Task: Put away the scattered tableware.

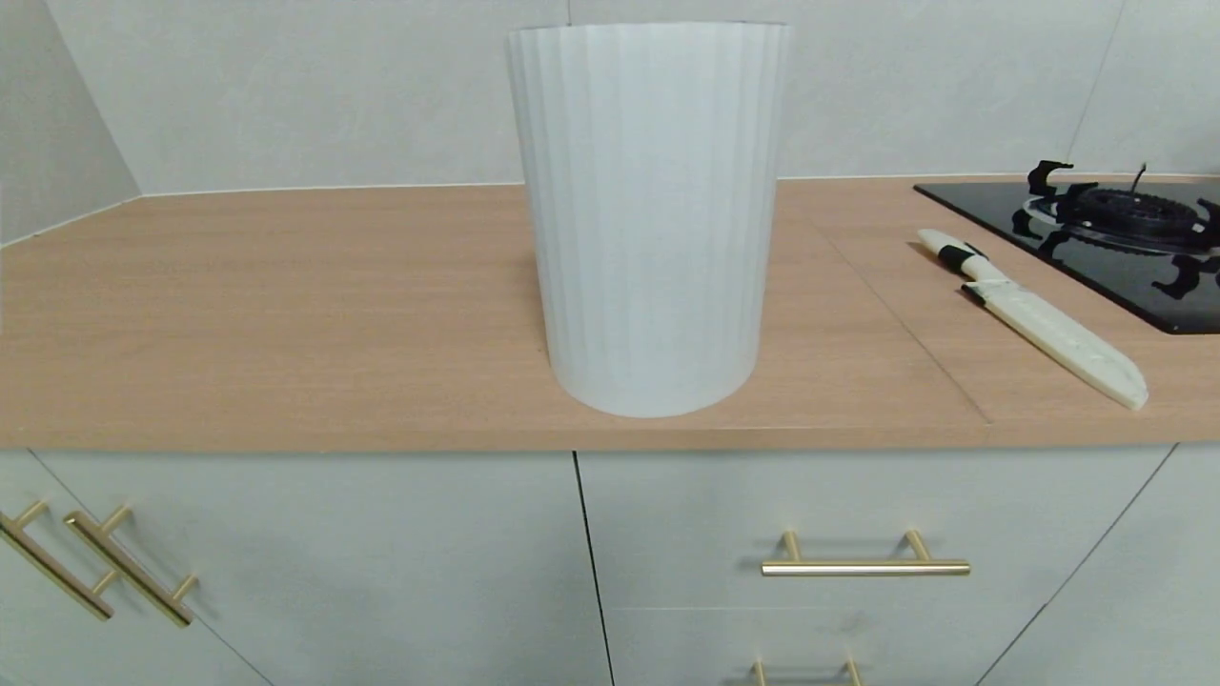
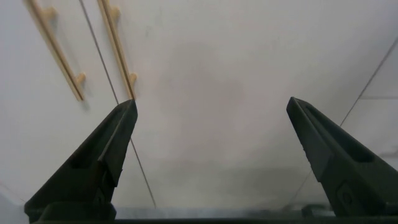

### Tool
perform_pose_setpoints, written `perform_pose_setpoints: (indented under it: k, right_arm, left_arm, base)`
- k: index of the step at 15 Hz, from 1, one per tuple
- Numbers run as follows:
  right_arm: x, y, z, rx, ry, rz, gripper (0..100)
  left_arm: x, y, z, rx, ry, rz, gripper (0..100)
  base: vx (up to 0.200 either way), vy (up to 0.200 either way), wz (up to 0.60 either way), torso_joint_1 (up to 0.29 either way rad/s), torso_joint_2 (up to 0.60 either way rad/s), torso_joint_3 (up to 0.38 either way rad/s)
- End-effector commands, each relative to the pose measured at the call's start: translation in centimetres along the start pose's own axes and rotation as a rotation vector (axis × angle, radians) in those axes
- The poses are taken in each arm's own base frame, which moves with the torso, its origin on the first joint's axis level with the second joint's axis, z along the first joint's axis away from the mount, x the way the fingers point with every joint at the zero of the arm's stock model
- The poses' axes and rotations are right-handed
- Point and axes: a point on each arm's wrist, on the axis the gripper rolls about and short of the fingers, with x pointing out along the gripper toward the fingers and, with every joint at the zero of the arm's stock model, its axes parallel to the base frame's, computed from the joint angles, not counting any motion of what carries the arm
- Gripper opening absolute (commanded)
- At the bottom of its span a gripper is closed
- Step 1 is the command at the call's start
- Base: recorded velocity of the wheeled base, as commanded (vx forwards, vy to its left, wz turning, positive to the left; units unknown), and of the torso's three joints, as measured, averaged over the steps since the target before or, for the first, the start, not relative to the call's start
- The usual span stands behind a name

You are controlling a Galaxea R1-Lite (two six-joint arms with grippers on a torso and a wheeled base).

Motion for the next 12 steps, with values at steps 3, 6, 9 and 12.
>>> perform_pose_setpoints:
  k: [3, 6, 9, 12]
  right_arm:
    - [0.01, 0.00, 0.00, 0.000, 0.001, 0.001, 100]
    - [0.01, 0.00, 0.00, 0.000, 0.001, 0.001, 100]
    - [0.01, 0.00, 0.00, 0.000, 0.001, 0.001, 100]
    - [0.01, 0.00, 0.00, 0.000, 0.001, 0.001, 100]
  left_arm:
    - [0.00, 0.00, 0.03, 0.000, -0.001, 0.001, 100]
    - [0.00, 0.00, 0.03, 0.000, -0.001, 0.001, 100]
    - [0.00, 0.00, 0.03, 0.000, -0.001, 0.001, 100]
    - [0.00, 0.00, 0.03, 0.000, -0.001, 0.001, 100]
  base:
    - [0.000, 0.000, 0.00, 0.132, -0.54, -0.303]
    - [0.000, 0.000, 0.00, 0.163, -0.47, -0.300]
    - [0.000, 0.000, 0.00, 0.186, -0.48, -0.299]
    - [0.000, 0.000, 0.00, 0.196, -0.49, -0.292]
